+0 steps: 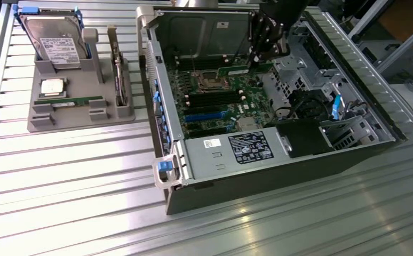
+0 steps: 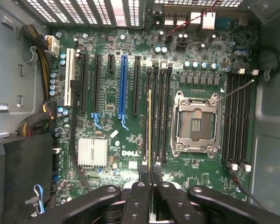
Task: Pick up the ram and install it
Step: 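Insert the ram into the slot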
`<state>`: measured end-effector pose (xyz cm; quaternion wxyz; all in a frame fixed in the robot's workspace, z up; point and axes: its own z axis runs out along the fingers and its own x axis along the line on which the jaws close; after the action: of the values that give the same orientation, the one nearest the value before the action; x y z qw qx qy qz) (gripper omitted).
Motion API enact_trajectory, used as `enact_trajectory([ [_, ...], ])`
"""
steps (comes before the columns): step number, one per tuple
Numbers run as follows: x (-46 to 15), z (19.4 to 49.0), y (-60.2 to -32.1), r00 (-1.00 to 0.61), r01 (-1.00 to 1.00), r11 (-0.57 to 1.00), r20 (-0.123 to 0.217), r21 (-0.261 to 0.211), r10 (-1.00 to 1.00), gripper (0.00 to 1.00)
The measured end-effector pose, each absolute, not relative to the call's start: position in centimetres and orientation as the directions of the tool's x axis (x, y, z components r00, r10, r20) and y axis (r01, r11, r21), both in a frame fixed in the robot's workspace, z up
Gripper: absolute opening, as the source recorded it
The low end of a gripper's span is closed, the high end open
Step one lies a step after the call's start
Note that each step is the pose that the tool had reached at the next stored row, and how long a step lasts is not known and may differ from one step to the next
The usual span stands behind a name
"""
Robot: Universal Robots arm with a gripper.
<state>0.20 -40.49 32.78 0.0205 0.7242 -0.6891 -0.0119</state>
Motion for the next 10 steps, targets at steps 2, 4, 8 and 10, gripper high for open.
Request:
enact_trajectory([
  [2,0.20,32.73,-40.49,0.050,-0.998,-0.049,0.011,0.046,-0.999,0.12],
  [4,0.20,32.67,-40.49,0.050,-0.998,-0.049,0.011,0.046,-0.999,0.12],
  [8,0.20,32.47,-40.49,0.050,-0.998,-0.049,0.011,0.046,-0.999,0.12],
  [10,0.20,32.35,-40.49,0.050,-0.998,-0.049,0.012,0.046,-0.999,0.12],
])
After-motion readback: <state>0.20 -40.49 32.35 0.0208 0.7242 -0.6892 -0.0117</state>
